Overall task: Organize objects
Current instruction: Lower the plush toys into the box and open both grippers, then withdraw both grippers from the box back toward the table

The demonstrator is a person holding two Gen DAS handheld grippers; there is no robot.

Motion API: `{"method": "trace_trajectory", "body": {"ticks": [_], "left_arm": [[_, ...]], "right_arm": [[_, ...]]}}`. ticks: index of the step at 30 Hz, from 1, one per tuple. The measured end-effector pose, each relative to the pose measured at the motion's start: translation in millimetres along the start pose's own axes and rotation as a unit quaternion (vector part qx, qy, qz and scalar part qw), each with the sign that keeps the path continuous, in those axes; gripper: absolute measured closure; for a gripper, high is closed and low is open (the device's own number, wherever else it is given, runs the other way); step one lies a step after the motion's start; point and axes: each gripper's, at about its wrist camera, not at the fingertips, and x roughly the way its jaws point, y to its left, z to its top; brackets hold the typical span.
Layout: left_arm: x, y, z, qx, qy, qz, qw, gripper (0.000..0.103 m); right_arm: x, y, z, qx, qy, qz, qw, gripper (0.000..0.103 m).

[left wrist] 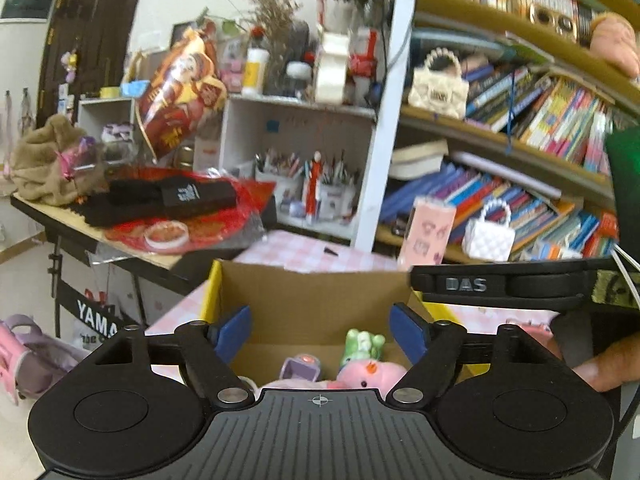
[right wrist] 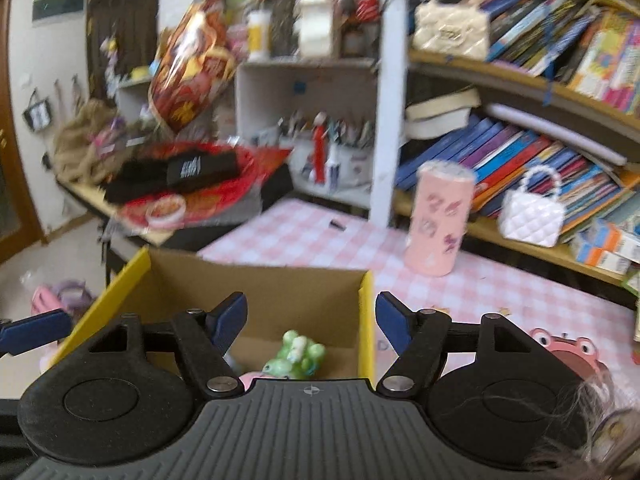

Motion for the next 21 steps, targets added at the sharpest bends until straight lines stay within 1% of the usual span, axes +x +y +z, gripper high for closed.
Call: {"method": "trace_trajectory", "body": {"ticks": [5,10,14,21], "left_arm": [[-27,13,-4,-0.027,-0.010,0.003,0.9996,0.021],[-50,25,-17,-0.041,-0.003,0.012,0.9991,0.020],[-66,30,-34,-0.043,0.014,0.019,0.9988,0.016],[-87,30,-70,-0.036,0.059,0.030,0.9971,0.015]], "right_arm": [[-33,2,-10,0.018,-0.020,-0.031,0.999,0.033],[-66,8,-33,0.018,-0.031,-0.067,0.997,0.030],[-86,13,-57,0.019,-0.013,-0.080,0.997,0.029],[-114,29,-109,0.016,0.028,-0.093,0.995,0.029]]}}
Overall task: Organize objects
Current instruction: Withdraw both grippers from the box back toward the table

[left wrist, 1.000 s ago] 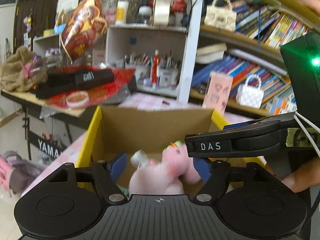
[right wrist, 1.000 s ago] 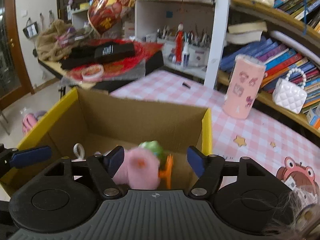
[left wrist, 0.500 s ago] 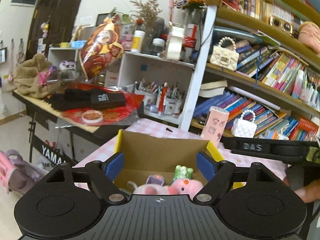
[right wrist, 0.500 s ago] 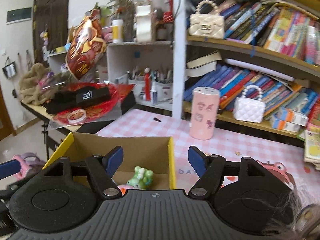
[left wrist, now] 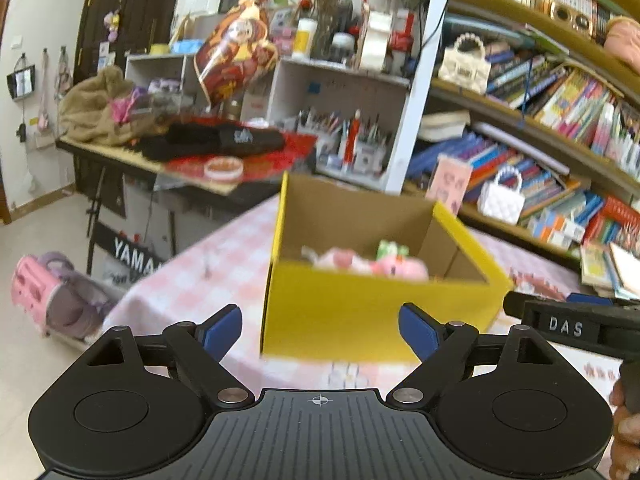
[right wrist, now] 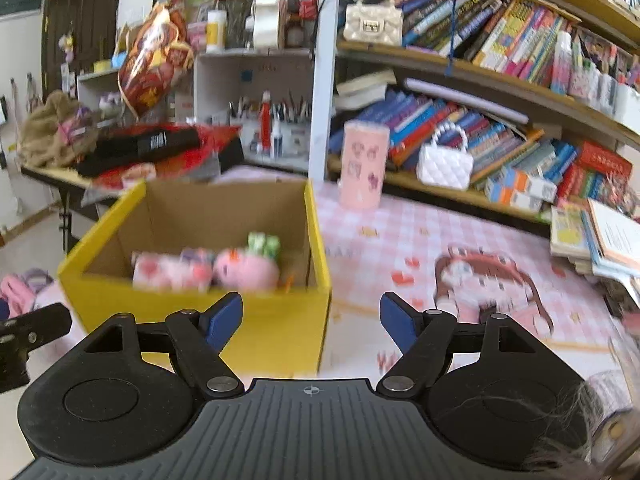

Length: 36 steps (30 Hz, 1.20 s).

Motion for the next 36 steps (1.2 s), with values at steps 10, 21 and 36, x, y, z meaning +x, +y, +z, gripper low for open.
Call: {"method": "trace_trajectory", "body": {"ticks": [10,21,36], "left_arm": [[-24,-2,-35,0.014,0.040,-0.001,0.9991,0.015],[-36,-21,-56,0.058,0.061,-0.042,0.9956,0.014],[-23,-78,-69,0.127,0.093,-0.130,0.9790,0.014]], "right_arm": [[-28,10,-54,0.012,0.048,-0.004,0.999,0.029],[-52,6,-83,0.017,0.059,-0.026,0.998,0.026],[-80,-49,-108,0.084,0.068,-0.122,0.987,0.026]]}}
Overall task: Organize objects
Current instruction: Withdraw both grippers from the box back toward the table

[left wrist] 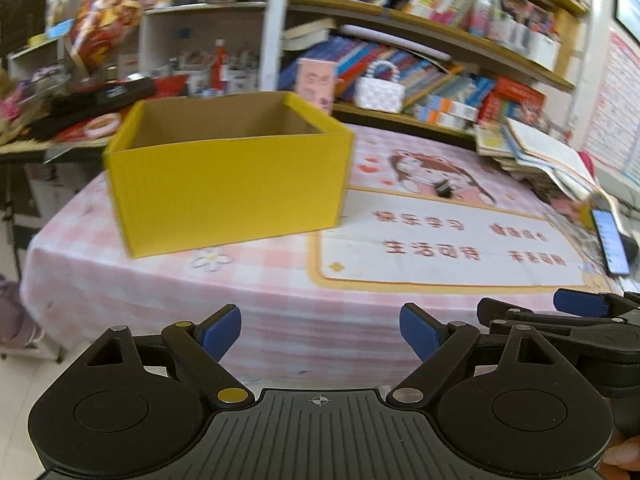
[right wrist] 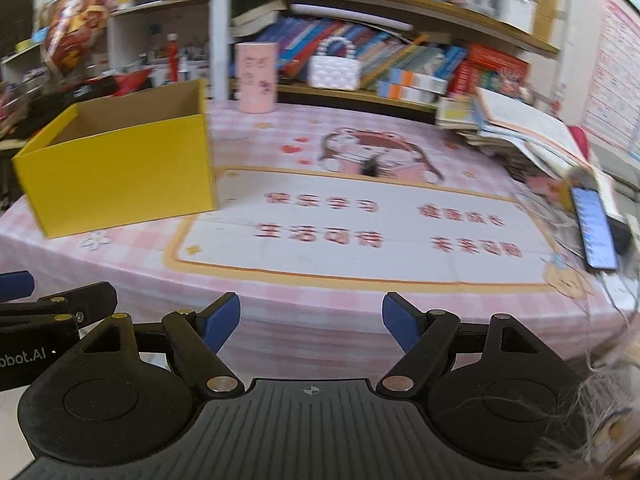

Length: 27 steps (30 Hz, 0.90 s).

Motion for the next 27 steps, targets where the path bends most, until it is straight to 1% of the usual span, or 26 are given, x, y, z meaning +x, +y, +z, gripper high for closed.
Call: {"method": "trace_trajectory", "body": {"ticks": [7,10,13,20,27], "left_arm": [[18,-33,9,0.031,0.005,-0.041,0.9987,0.014],[26,-47,13,0.043,0.009,-0.055,0.9975,0.014],[34,-58,18,0.051,0.009,-0.062,0.9967,0.014],[56,-75,30,0.046,0.018,-0.061,0.9969,0.014],[81,-87,46,0.033,0.022,-0.043,0.9983,0.014]], "right_arm": [[2,-34,0,0.030,0.002,-0.044,0.999,0.026],[5,-47,1,0.039,0.008,-0.056,0.998,0.026],[11,-58,5,0.046,0.013,-0.063,0.997,0.026],[31,-77,18,0.040,0.022,-0.061,0.997,0.026],[61,-94,36,0.030,0.033,-0.039,0.998,0.026]]}}
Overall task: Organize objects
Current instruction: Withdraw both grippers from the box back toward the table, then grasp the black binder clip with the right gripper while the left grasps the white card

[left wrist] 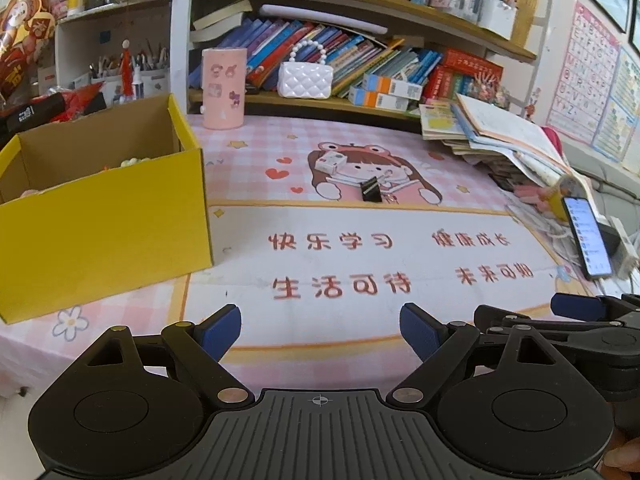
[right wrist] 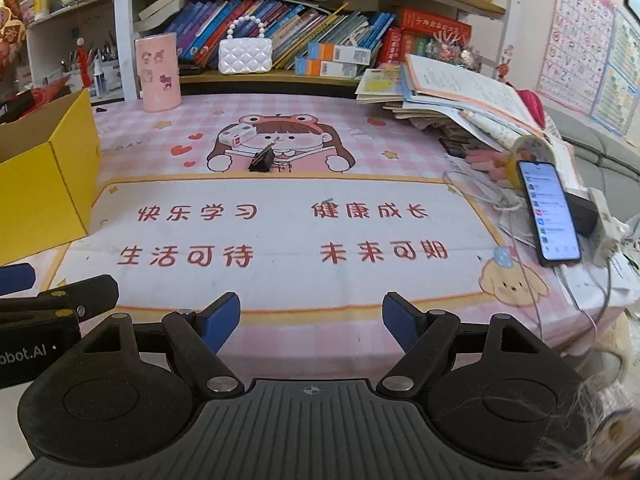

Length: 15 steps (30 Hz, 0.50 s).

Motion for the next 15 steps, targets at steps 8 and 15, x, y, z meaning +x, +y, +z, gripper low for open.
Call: {"method": "trace_trajectory", "body": {"ticks": [8,15], "left_arm": [[34,-11,33,-0.012,-0.008,0.029,0.9995,0.014],[58,-15,75,-0.023,-0.035,0.059,0.9974,0.014]], "right_arm": [[43,-16,33,-0.024,-0.003,0.039,0.999,0.026],[79,-29,60,-0.060,-0.026,0.082,0.995,0.026]]}}
